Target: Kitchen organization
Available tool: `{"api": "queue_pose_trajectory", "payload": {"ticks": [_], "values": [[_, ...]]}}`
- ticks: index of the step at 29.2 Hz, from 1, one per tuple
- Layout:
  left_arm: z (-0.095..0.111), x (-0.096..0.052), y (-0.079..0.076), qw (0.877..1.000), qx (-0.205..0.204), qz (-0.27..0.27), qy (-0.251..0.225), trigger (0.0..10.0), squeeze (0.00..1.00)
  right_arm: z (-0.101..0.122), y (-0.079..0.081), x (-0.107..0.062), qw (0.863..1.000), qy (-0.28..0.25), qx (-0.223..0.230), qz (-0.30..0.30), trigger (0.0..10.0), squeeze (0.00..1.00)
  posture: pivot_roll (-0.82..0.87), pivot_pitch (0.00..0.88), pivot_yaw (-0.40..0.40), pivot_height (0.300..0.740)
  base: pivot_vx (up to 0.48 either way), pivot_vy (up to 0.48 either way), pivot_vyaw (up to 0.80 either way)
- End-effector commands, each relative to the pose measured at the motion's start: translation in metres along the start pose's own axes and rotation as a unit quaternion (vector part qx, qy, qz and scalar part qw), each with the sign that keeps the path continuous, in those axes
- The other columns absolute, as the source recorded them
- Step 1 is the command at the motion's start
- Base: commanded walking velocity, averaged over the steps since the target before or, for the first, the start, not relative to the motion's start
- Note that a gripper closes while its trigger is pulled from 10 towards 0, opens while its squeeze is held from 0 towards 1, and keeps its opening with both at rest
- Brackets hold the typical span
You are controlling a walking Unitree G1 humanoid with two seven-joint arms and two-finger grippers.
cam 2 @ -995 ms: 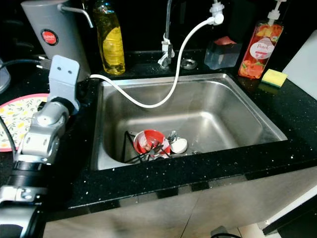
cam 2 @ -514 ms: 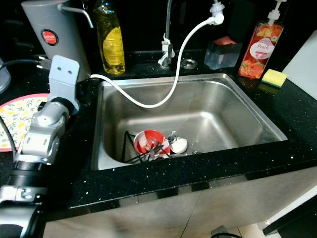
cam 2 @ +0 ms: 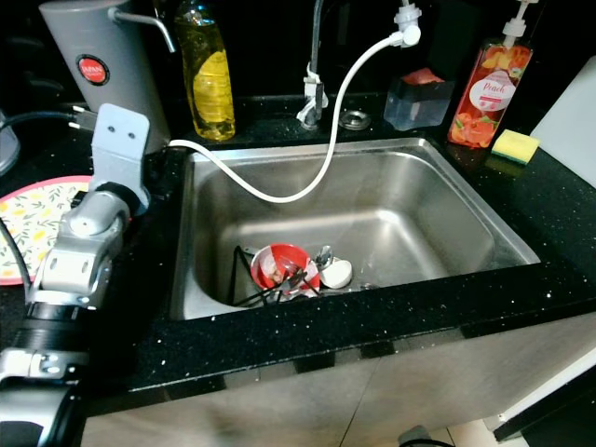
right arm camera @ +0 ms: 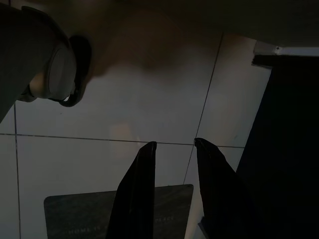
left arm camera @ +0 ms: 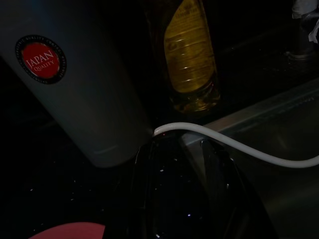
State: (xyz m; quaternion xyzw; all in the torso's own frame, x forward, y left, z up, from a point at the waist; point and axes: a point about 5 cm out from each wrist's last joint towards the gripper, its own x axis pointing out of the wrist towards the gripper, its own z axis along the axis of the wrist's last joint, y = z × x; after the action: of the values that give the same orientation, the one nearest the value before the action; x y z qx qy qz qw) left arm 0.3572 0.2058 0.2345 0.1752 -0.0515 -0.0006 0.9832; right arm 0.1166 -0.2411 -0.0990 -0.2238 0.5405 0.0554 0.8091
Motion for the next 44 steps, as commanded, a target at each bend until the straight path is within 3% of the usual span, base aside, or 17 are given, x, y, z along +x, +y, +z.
{"api": "queue_pose_trajectory", "payload": {"ticks": [1, 4, 5, 6, 8, 9, 12, 17, 22, 25, 31, 44], "values": [[0.004, 0.003, -0.001, 1.000, 0.007, -0.010, 0.003, 10.0, 0.00, -0.004, 0.002, -0.001, 1.000, 0.005, 0.004, 0.001, 10.0, 0.00, 0.06, 0.000, -0.034, 0.740, 0.000, 0.000, 0.00], [0.004, 0.003, 0.001, 1.000, 0.018, -0.016, 0.013, 10.0, 0.00, -0.004, 0.002, -0.001, 1.000, 0.005, 0.004, 0.001, 10.0, 0.00, 0.06, 0.000, -0.037, 0.740, 0.000, 0.000, 0.00], [0.009, 0.000, 0.007, 0.997, 0.061, -0.042, 0.032, 10.0, 0.00, -0.004, 0.001, -0.001, 1.000, 0.005, 0.005, 0.001, 10.0, 0.00, 0.07, 0.000, -0.037, 0.740, 0.000, 0.000, 0.00], [0.009, 0.000, 0.007, 0.997, 0.061, -0.042, 0.032, 10.0, 0.00, -0.004, 0.001, -0.001, 1.000, 0.005, 0.005, 0.001, 10.0, 0.00, 0.07, 0.000, -0.037, 0.740, 0.000, 0.000, 0.00], [0.012, -0.015, 0.020, 0.976, 0.164, -0.114, 0.082, 10.0, 0.00, -0.005, 0.001, -0.001, 1.000, 0.007, 0.005, 0.001, 10.0, 0.00, 0.08, 0.000, -0.035, 0.740, 0.000, 0.000, 0.00], [0.005, -0.030, 0.031, 0.953, 0.231, -0.147, 0.130, 10.0, 0.00, -0.006, 0.002, -0.001, 1.000, 0.008, 0.004, 0.003, 10.0, 0.00, 0.08, 0.000, -0.035, 0.740, 0.000, 0.000, 0.00], [-0.002, -0.038, 0.039, 0.941, 0.259, -0.149, 0.160, 10.0, 0.00, -0.006, 0.004, -0.001, 1.000, 0.008, 0.004, 0.006, 10.0, 0.00, 0.08, 0.000, -0.035, 0.740, 0.000, 0.000, 0.00], [-0.006, -0.043, 0.047, 0.933, 0.273, -0.140, 0.186, 10.0, 0.00, -0.007, 0.004, -0.001, 1.000, 0.008, 0.002, 0.007, 10.0, 0.00, 0.08, 0.000, -0.044, 0.740, 0.000, 0.000, 0.00], [-0.008, -0.049, 0.048, 0.928, 0.260, -0.145, 0.226, 10.0, 0.00, -0.007, 0.002, -0.001, 1.000, 0.009, 0.000, 0.005, 10.0, 0.00, 0.08, 0.000, -0.044, 0.740, 0.000, 0.000, 0.00], [-0.008, -0.057, 0.052, 0.914, 0.274, -0.148, 0.262, 10.0, 0.00, -0.007, 0.002, -0.001, 1.000, 0.009, 0.000, 0.004, 10.0, 0.00, 0.08, 0.000, -0.044, 0.740, 0.000, 0.000, 0.00], [-0.016, -0.062, 0.052, 0.905, 0.275, -0.166, 0.280, 10.0, 0.00, -0.008, 0.005, -0.001, 1.000, 0.012, 0.000, 0.007, 10.0, 0.00, 0.09, 0.000, -0.041, 0.740, 0.000, 0.000, 0.00], [-0.031, -0.064, 0.050, 0.905, 0.213, -0.158, 0.332, 10.0, 0.00, -0.007, 0.004, -0.001, 1.000, 0.012, -0.001, 0.005, 10.0, 0.00, 0.09, 0.000, -0.038, 0.740, 0.000, 0.000, 0.00]]}}
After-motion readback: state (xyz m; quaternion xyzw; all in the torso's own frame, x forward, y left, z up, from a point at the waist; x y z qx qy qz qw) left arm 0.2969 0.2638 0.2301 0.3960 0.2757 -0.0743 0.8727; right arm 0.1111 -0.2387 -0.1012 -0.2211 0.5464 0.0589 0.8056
